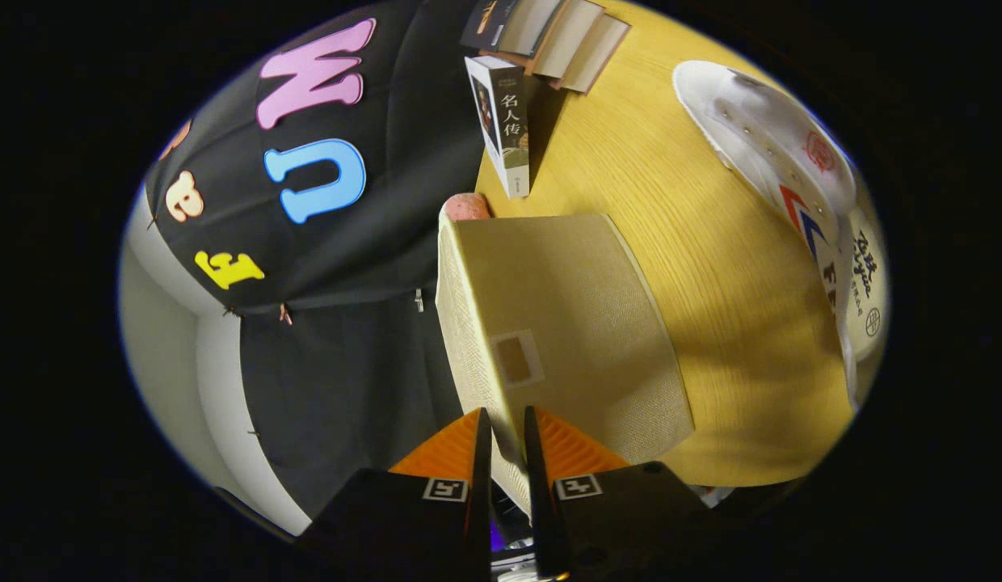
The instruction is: Open the storage box then place both shoes into the box .Put the left shoe in first, then the right shoe, with the right side of both shoes facing outward in a uniform manner.
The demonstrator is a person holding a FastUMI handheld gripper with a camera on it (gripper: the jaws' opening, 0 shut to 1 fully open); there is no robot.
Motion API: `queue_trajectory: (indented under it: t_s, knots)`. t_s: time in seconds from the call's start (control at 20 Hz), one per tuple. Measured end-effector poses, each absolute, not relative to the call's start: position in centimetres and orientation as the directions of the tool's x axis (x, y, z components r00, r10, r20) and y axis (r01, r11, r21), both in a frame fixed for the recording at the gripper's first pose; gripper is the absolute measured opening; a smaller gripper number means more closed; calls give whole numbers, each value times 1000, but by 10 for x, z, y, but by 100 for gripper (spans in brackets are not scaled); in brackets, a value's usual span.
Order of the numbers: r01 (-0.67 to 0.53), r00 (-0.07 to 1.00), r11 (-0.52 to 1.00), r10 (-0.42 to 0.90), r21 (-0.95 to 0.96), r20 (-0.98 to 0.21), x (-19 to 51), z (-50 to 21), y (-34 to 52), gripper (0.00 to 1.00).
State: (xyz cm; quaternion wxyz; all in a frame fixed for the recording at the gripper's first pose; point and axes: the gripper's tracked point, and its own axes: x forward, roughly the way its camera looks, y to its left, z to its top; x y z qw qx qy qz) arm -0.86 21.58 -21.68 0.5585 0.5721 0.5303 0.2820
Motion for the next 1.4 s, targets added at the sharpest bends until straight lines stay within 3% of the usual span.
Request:
queue_trajectory:
  t_s: [0.05,0.25,0.5,0.75,1.0,1.4]
  knots:
    - [282,270,193,924,940,-271,-14,-214,219,20]
    - [204,286,235,914,950,-287,-11,-209,221,5]
    - [180,323,167,921,969,-218,-5,-156,224,5]
    - [7,321,203,927,979,-195,-11,-77,251,5]
    - [-64,279,188,946,980,-163,-15,-30,332,5]
    - [-127,206,236,956,963,-207,-35,-23,458,5]
